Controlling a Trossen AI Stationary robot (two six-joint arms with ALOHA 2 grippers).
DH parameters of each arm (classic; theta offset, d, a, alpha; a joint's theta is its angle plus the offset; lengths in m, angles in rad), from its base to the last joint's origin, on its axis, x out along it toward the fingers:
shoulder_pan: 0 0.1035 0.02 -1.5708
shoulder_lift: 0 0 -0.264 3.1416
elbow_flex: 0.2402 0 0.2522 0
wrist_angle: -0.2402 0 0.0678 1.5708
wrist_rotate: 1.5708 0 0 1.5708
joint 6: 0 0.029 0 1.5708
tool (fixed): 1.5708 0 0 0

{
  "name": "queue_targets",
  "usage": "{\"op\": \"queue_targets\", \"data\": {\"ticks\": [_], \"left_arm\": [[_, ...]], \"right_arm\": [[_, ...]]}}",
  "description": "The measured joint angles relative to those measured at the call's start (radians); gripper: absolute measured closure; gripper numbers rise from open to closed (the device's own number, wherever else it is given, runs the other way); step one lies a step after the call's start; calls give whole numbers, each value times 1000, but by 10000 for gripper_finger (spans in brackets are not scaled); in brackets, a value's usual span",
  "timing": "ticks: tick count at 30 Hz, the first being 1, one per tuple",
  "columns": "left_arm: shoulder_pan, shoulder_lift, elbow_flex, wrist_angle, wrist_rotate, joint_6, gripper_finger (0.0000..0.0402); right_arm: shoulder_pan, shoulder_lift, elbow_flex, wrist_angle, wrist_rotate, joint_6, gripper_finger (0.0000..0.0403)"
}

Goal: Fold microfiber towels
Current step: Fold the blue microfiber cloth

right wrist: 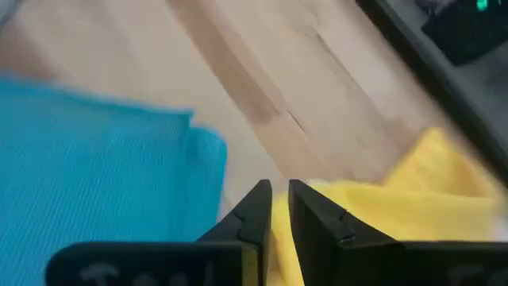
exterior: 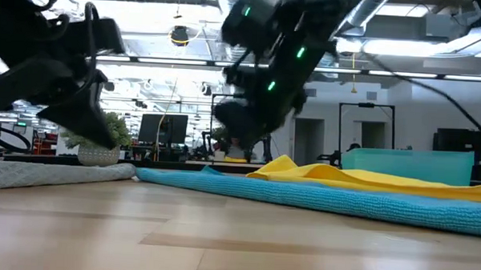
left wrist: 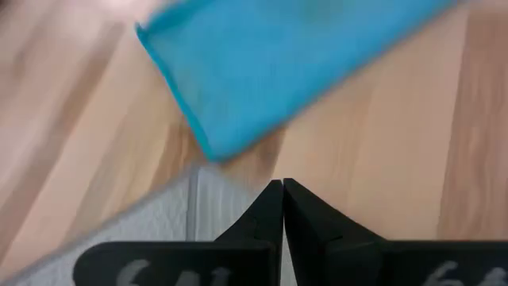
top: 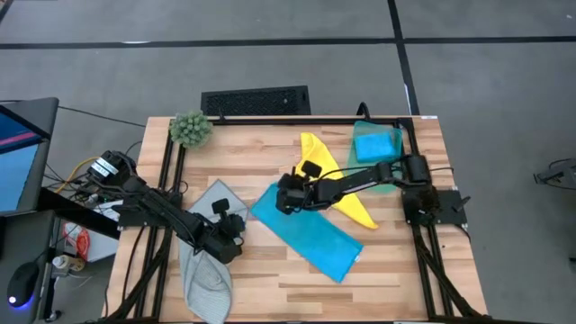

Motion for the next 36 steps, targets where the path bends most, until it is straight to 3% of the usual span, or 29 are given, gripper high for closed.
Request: {"op": "queue_targets", "data": {"ticks": [4, 6, 9, 12, 18, 24, 31, 36], "left_arm": [[-5, 4, -15, 266, -34, 125, 397], [-6, 18, -15, 432, -27, 225, 397], [1, 56, -13, 690, -14, 357, 397], [19, 111, -1, 803, 24, 442, 397], [58, 185, 35, 787, 95, 442, 398], [45, 188, 35, 766, 111, 397, 398], [3, 159, 35, 663, 193, 300, 398], [-33, 146, 35, 606, 190, 252, 398]], "right_arm": [[88, -152, -47, -154, -63, -27, 333], [156, -225, -105, -188, -99, 34, 333], [292, -321, -228, -201, -102, 218, 333], [446, -359, -340, -194, -99, 481, 333], [685, -277, -419, -213, -76, 943, 333], [781, -141, -388, -179, -60, 1177, 333], [737, -22, -194, -164, -61, 1158, 333], [645, 35, -30, -167, -52, 955, 333]]}}
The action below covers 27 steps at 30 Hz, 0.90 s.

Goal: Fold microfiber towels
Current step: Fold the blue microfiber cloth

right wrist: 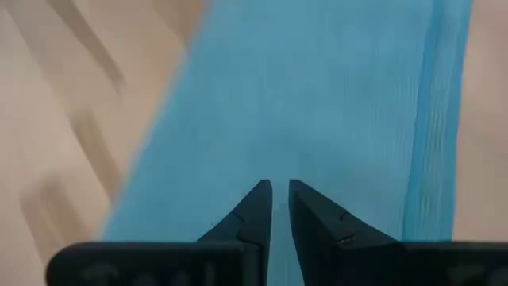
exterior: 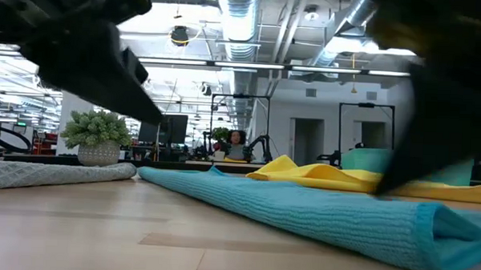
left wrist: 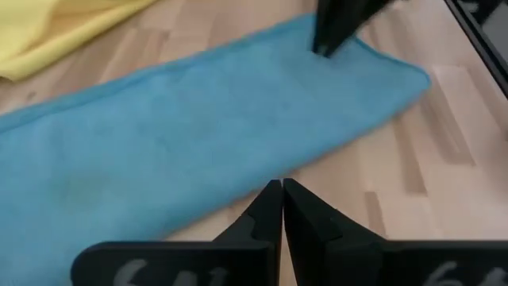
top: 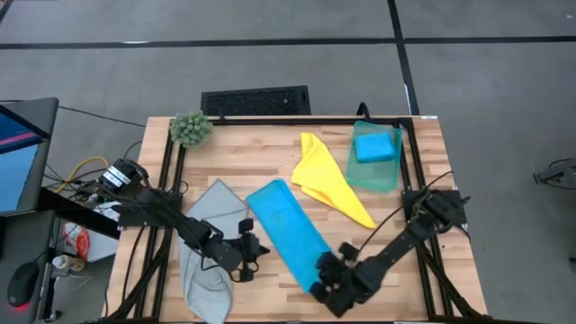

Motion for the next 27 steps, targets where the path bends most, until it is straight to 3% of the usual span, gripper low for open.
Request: {"op": "queue_targets", "data": {"ticks": [5, 10, 17, 23, 27], "left_arm": [[-29, 2, 0, 91, -13, 59, 398], [-26, 89, 9, 367, -31, 167, 398], [29, 227, 112, 253, -36, 210, 401], [53, 216, 130, 207, -35, 192, 401], [46, 212, 130, 203, -1, 173, 401]], "right_arm": [[-33, -42, 87, -38, 107, -265, 333], [6, -112, 34, -50, 130, -287, 333], [132, -76, -55, 302, 139, -441, 333], [115, -1, -58, 463, 134, -563, 333], [90, 61, -58, 572, 70, -605, 333]]}}
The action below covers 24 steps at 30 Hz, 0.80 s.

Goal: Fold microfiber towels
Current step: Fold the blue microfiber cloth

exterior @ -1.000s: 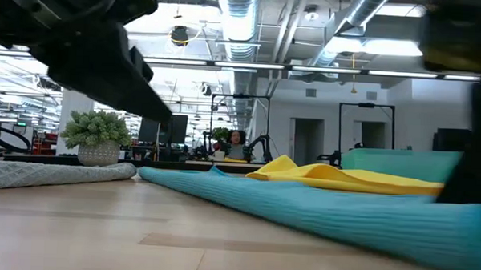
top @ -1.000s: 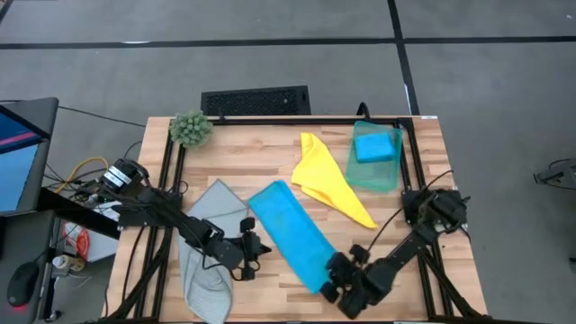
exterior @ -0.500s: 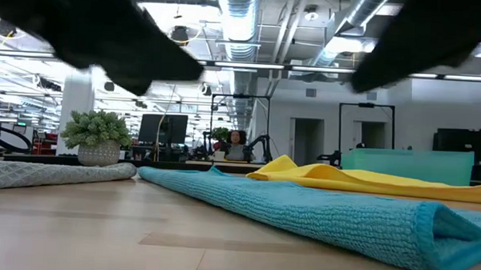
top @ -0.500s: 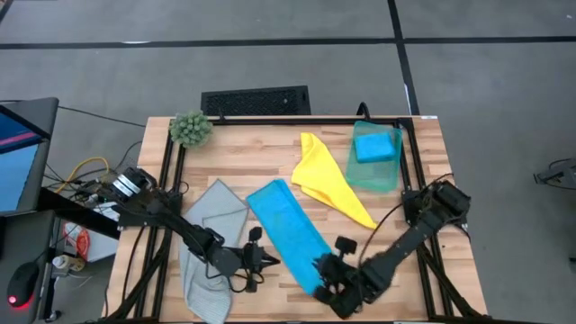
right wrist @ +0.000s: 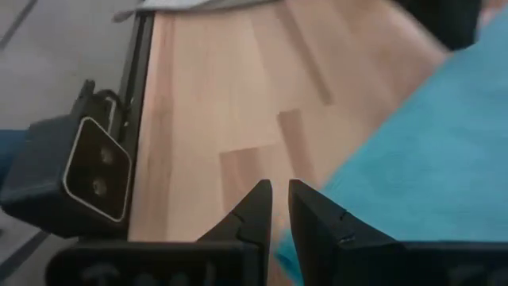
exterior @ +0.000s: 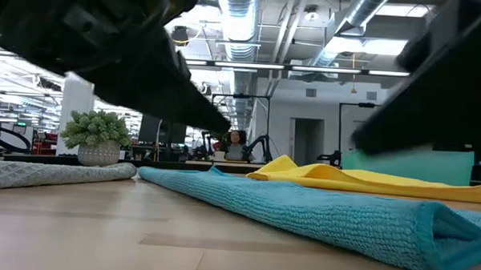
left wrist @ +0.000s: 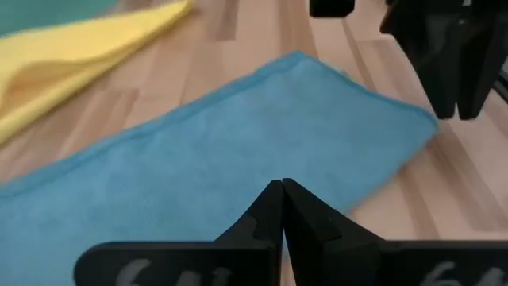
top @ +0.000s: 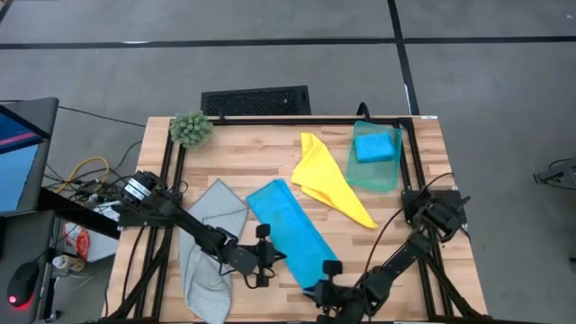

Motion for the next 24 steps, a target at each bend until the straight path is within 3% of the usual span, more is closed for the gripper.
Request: {"op": "queue_targets", "data": {"ticks": [9, 15, 20, 24], "left_arm": [[-37, 1, -1, -45, 1, -53, 401], [-61, 1, -1, 28, 6, -72, 402], [-78, 3, 0, 165, 21, 48, 401], [-77, 15, 22, 174, 20, 100, 396]], "right_arm": [[4, 85, 3, 52, -33, 132, 333], [16, -11, -1, 90, -6, -53, 333], [43, -119, 1, -68, 81, -124, 333], [76, -149, 1, -251, 88, 22, 333]]}}
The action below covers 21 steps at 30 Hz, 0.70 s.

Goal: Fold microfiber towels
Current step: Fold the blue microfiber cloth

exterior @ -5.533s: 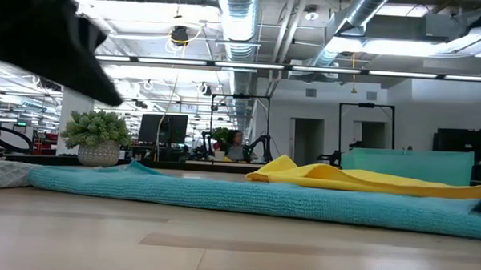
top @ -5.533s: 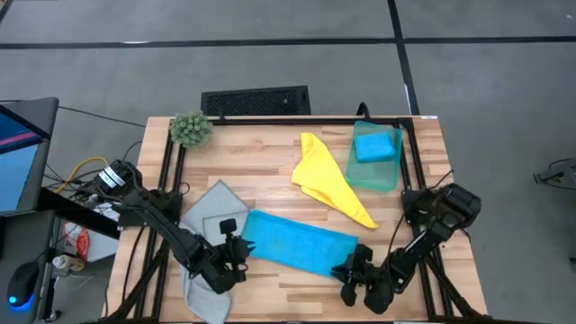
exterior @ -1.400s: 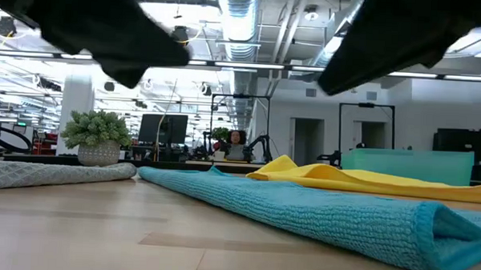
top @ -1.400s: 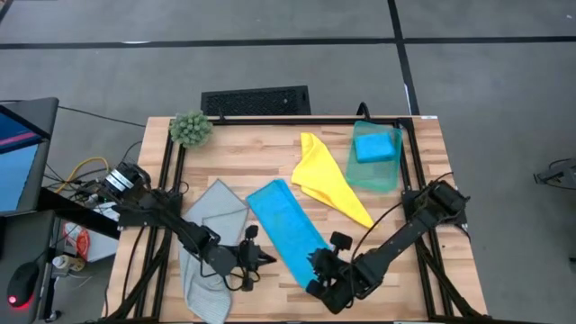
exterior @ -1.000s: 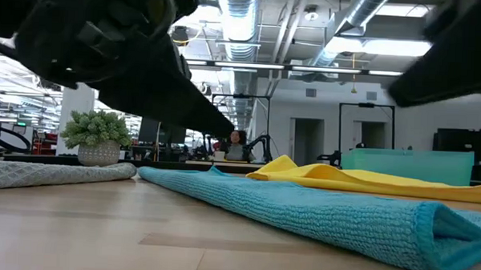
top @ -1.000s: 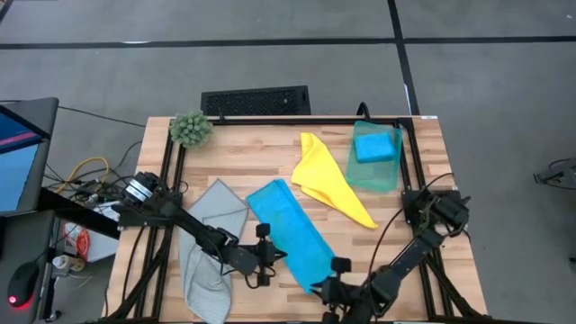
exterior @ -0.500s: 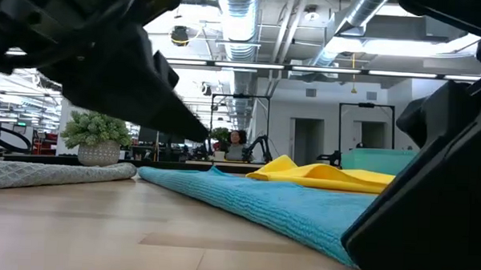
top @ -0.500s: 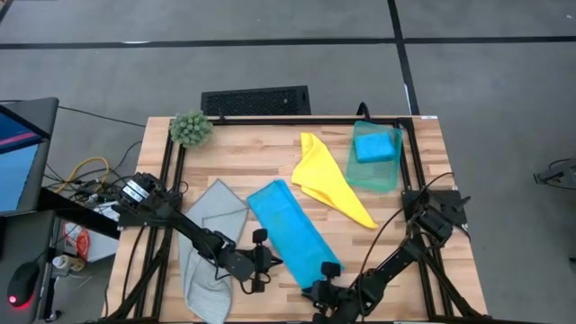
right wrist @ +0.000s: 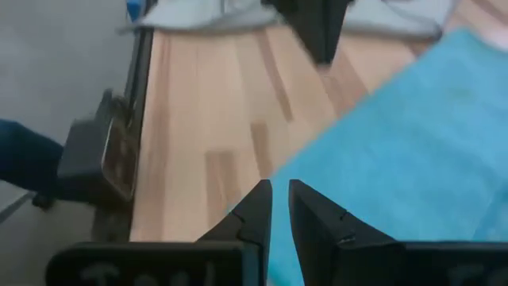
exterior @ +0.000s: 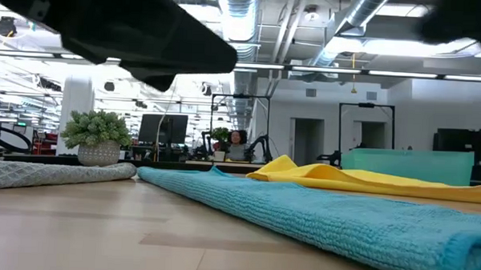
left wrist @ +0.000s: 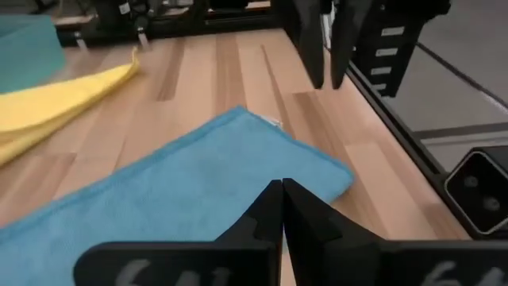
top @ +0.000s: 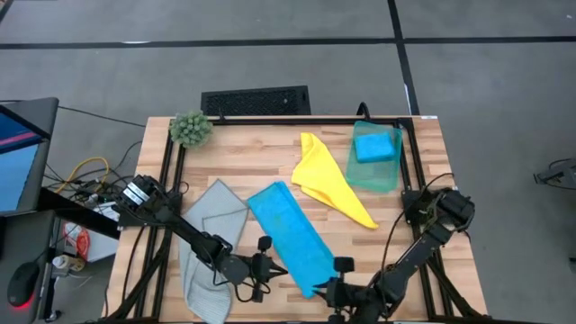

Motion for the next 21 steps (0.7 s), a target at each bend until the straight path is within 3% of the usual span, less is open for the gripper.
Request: {"op": "queue_targets", "data": {"ticks": [5, 10, 13, 16, 19, 21], "left_arm": [[6, 65, 145, -95, 8, 126, 360], [9, 139, 370, -496, -66, 163, 330], [4, 139, 458, -853, -257, 42, 331], [-14, 92, 457, -1138, -486, -146, 353], [-18, 12, 407, -1353, -594, -437, 389], [-5, -48, 348, -1408, -640, -619, 396]], "right_arm": [[57, 36, -1, -111, -1, 179, 333], [75, 43, -1, -275, 28, 402, 333], [79, 43, -1, -309, 71, 417, 333], [72, 42, -1, -335, 99, 419, 333], [54, 42, -1, -335, 105, 407, 333], [45, 42, -1, -335, 108, 393, 333]]}}
